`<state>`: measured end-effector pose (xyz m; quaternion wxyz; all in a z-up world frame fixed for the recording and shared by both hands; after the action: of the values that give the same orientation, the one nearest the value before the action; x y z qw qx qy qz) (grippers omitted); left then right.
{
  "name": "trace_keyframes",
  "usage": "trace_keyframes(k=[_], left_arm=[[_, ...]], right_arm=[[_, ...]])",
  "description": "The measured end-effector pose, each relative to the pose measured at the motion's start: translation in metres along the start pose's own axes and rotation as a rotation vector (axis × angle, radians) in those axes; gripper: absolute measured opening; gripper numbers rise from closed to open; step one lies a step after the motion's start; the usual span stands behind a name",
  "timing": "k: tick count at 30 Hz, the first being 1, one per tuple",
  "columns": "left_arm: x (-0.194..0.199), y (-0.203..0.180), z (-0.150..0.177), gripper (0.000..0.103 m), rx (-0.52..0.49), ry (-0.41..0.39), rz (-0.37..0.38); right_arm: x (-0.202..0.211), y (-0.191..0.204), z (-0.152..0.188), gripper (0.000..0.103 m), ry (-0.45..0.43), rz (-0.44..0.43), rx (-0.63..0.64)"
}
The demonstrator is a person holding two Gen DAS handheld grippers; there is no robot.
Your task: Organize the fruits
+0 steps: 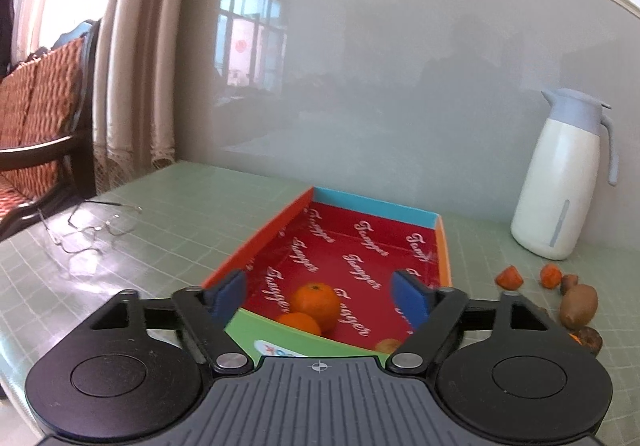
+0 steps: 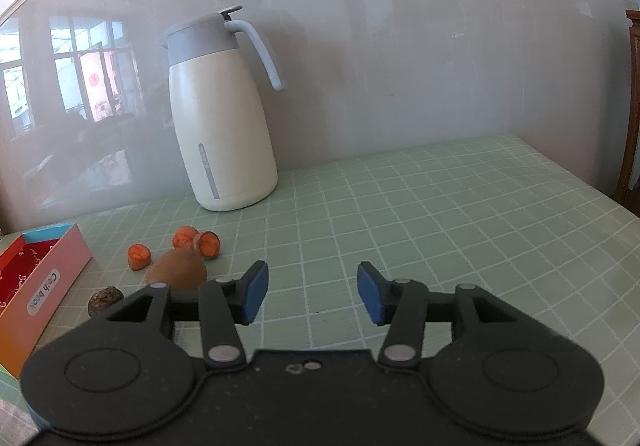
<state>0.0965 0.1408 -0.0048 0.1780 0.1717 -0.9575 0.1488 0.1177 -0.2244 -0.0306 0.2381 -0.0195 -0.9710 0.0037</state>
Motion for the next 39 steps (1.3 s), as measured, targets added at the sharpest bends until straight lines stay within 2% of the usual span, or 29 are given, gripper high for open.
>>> trace_keyframes(k=[4, 17, 23, 28, 35, 39], left_arm=[[0.004, 0.010, -0.005, 0.103, 0.002, -0.031, -0.029], [0.005, 0.042, -0.009, 0.103, 0.042, -0.038, -0.074], [0.004, 0.076, -0.012, 0.103, 0.070, -0.038, -0.136], [0.000, 0.107, -0.011, 0.103, 0.117, -0.028, -0.191], [-0.002, 0.138, -0.009, 0.103, 0.157, -0.011, -0.255], [-0.005, 0.150, -0.005, 0.103, 0.175, 0.013, -0.275]], right_arm=[[-0.002, 0.007, 0.000, 0.049, 0.003, -0.010, 0.007], [-0.022, 0.058, -0.003, 0.051, 0.022, -0.074, 0.054], [-0.032, 0.086, -0.008, 0.062, 0.010, -0.098, 0.089], [-0.042, 0.103, -0.010, 0.062, 0.004, -0.103, 0.131], [-0.068, 0.120, -0.007, 0.063, 0.043, -0.104, 0.173], [-0.081, 0.128, -0.001, 0.072, 0.079, -0.099, 0.200]])
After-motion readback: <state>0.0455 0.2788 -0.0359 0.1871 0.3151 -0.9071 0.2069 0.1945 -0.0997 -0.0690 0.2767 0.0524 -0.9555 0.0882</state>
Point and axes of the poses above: each gripper's, at about its wrist camera, not at the fingertips, and x roughly against the way its jaws point, y to its left, z to its underside, the point moved 9 cm from there along -x, roughly the way its jaws point, and after that the axes turned 10 degrees about x, right-handed, at the moved point
